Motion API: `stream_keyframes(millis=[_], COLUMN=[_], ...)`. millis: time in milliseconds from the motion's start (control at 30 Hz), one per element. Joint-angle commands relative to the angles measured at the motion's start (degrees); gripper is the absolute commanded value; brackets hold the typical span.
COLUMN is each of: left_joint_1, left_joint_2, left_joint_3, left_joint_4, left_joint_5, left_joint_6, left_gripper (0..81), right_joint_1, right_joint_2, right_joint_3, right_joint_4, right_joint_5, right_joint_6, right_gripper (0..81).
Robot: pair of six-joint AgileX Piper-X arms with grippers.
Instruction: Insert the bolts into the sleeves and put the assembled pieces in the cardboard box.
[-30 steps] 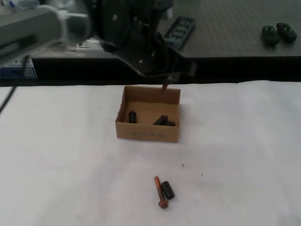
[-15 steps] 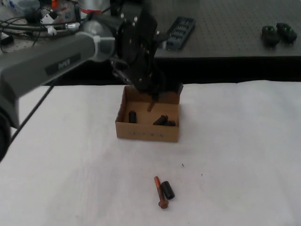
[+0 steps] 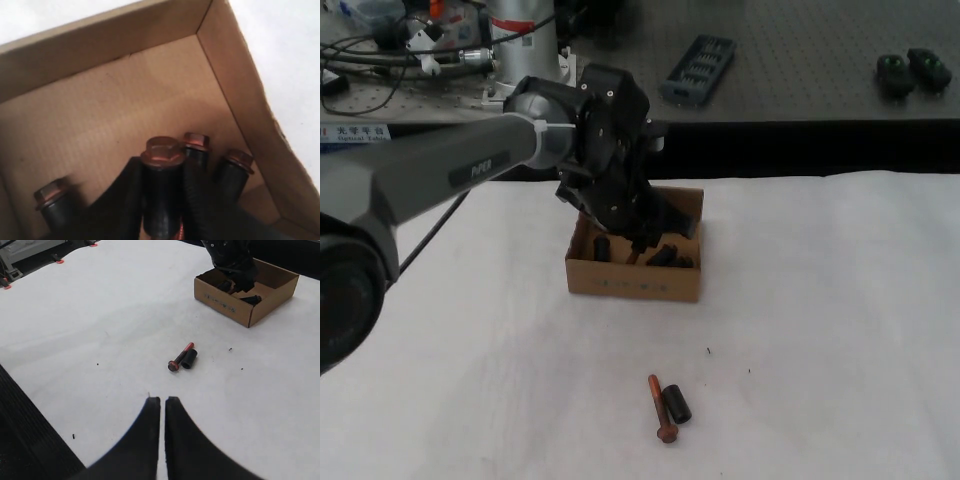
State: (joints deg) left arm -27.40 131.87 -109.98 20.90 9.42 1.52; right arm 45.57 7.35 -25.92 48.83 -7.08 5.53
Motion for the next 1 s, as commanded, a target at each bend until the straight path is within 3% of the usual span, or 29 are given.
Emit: stream_keyframes(millis=[0,167,233,500,633,800,967], left_joint_1=[0.01,0.01,0.01,0.01,0.01,0.14,0.27], left_joint_2=[-0.11,-0.11,-0.11,-0.9,-4.12,-10.23,-16.2], left_joint_3=[-1.37,-1.37,-1.37,-1.37,-1.37,-1.37,-1.26], left_joint_4=[0.49,2.26,3.3,4.59,6.53,10.48,18.85], left_joint_5=[0.2,0.2,-0.11,-0.15,-0.15,-0.15,2.64], left_joint_6=[0.66,-0.33,-0.33,-0.33,-0.09,6.43,16.05], left_gripper=[5.5,23.7,26.4,26.4,26.4,25.9,19.0], right_joint_1=[-0.27,-0.27,-0.27,-0.27,-0.27,-0.27,-0.27], right_joint_2=[-0.5,-0.5,-0.5,-0.5,-0.5,1.64,8.01], right_joint_3=[-0.19,-0.19,-0.19,-0.19,-0.19,-0.19,-0.19], right_joint_4=[0.16,0.14,0.14,0.03,0.03,-0.34,-5.86], right_joint_5=[-0.01,0.1,0.1,0.16,4.28,3.54,-0.45], right_joint_6=[0.01,0.01,0.01,0.01,0.01,0.01,2.63], right_gripper=[3.7,3.7,3.7,3.7,3.7,3.7,3.7])
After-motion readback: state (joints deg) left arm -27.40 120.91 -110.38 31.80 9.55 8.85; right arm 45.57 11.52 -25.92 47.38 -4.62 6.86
